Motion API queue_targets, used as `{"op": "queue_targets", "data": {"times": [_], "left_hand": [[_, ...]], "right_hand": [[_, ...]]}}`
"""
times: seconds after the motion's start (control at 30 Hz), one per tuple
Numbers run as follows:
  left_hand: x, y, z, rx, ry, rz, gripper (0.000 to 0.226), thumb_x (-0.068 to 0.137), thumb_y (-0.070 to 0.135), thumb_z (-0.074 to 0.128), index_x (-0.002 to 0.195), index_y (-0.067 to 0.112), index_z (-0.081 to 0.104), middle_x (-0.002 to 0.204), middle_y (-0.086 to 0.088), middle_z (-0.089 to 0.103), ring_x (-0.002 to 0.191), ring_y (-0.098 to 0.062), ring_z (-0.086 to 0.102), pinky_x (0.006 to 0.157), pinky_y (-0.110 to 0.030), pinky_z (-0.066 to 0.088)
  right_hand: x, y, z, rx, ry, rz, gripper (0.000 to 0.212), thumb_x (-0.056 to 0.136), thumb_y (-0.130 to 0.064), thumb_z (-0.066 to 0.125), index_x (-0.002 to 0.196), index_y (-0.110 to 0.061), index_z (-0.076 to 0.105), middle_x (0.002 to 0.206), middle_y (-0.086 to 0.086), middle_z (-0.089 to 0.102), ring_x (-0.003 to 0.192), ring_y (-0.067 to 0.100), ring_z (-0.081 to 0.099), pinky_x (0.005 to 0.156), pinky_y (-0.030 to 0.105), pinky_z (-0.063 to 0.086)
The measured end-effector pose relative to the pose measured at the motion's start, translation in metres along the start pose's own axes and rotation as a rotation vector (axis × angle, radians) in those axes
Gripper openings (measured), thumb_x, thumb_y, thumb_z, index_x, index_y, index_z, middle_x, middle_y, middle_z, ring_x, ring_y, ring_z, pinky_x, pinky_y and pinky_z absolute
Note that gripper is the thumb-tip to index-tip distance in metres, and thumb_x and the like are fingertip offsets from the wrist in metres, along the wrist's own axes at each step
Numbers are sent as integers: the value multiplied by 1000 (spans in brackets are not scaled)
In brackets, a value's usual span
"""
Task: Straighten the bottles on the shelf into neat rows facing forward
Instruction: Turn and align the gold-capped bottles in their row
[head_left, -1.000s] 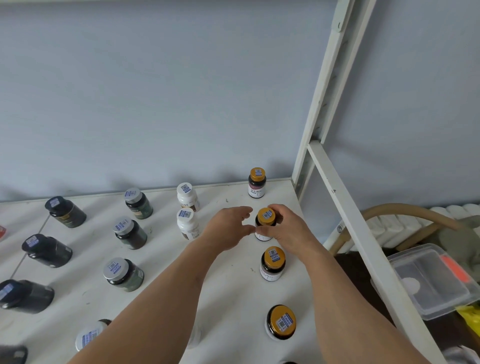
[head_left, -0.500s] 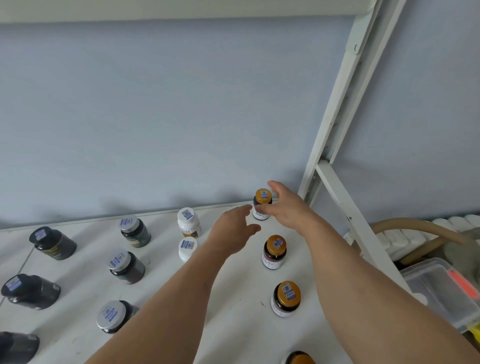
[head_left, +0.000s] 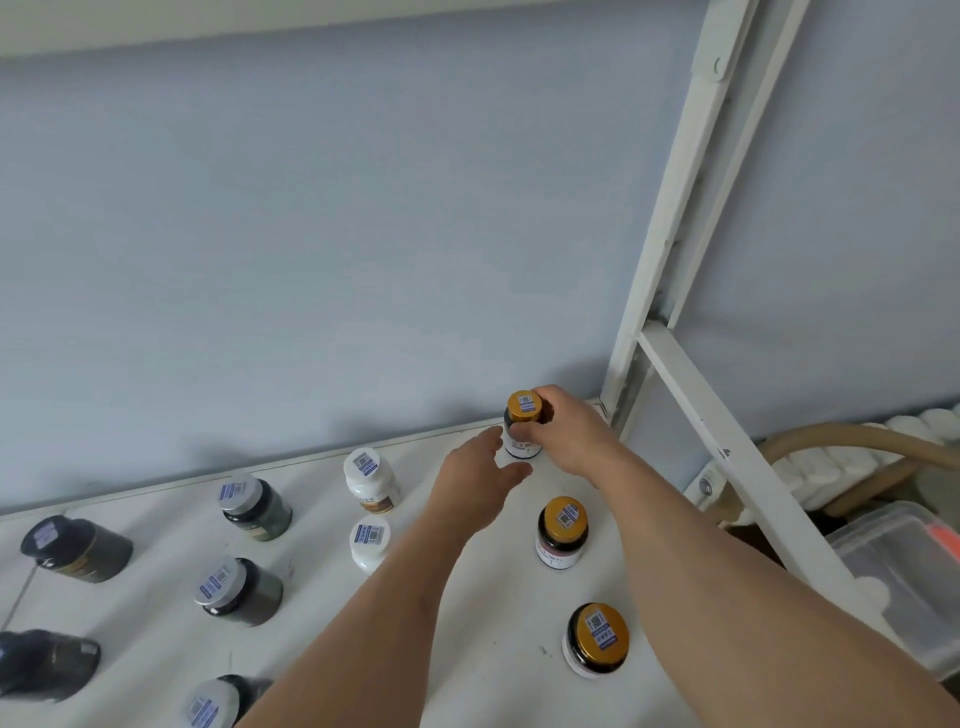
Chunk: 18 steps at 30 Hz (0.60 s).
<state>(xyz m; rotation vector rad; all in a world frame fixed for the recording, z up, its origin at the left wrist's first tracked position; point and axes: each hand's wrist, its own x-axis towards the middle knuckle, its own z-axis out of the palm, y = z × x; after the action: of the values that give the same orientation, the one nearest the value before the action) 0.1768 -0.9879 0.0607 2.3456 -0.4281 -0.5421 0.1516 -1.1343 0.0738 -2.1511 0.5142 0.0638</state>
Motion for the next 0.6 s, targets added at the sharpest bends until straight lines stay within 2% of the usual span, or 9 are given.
{"op": "queue_targets", "data": {"times": [0.07,0.17,0.27,0.33,0.43,0.5,0.6], "left_hand": [[1,-1,-1,-51,3,-11,69,89,38,66,148,19,36,143,1,50,130,-17,48,103,-30,39],[-4,1,-2,-165,-18,-21,65,87,38,67,144,22,42,137,4,55,126,-15,51,98,-29,43],[-10,5,-8,-325,-50,19,39,86,36,68,124,29,61,115,12,68,107,-8,61,80,-20,46],[-12,9,-13,-421,-91,36,30,86,33,69,116,31,67,104,15,72,99,-6,64,76,-19,45],[-15,9,-16,-523,-161,24,23,82,34,74,104,35,71,99,14,74,100,-10,65,89,-26,48],[-16,8,-15,-578,-203,18,27,77,38,78,102,35,71,102,10,74,107,-16,65,99,-35,48],[-17,9,-16,-652,-261,12,27,82,32,76,107,27,70,108,5,74,108,-15,65,100,-32,49]], "right_hand": [[-2,-3,-5,29,3,0,38,85,-39,71,118,-24,57,108,-4,64,100,17,60,81,31,47],[-10,-10,-14,67,22,-6,46,85,-45,69,125,-27,56,114,-5,62,104,17,59,84,32,48],[-18,-19,-21,63,15,-4,56,82,-53,69,131,-29,54,116,-5,58,105,16,56,83,30,44],[-22,-24,-26,41,31,-5,57,79,-57,69,127,-28,58,116,-4,60,104,15,57,79,29,44],[-26,-30,-32,-9,53,4,50,79,-60,67,115,-25,62,108,-4,62,96,15,59,74,30,47],[-30,-33,-34,-46,59,6,48,80,-63,65,108,-24,62,103,-4,63,92,15,60,74,31,50],[-34,-36,-35,-91,67,13,48,80,-65,61,103,-23,63,98,-3,64,89,16,61,74,34,50]]}}
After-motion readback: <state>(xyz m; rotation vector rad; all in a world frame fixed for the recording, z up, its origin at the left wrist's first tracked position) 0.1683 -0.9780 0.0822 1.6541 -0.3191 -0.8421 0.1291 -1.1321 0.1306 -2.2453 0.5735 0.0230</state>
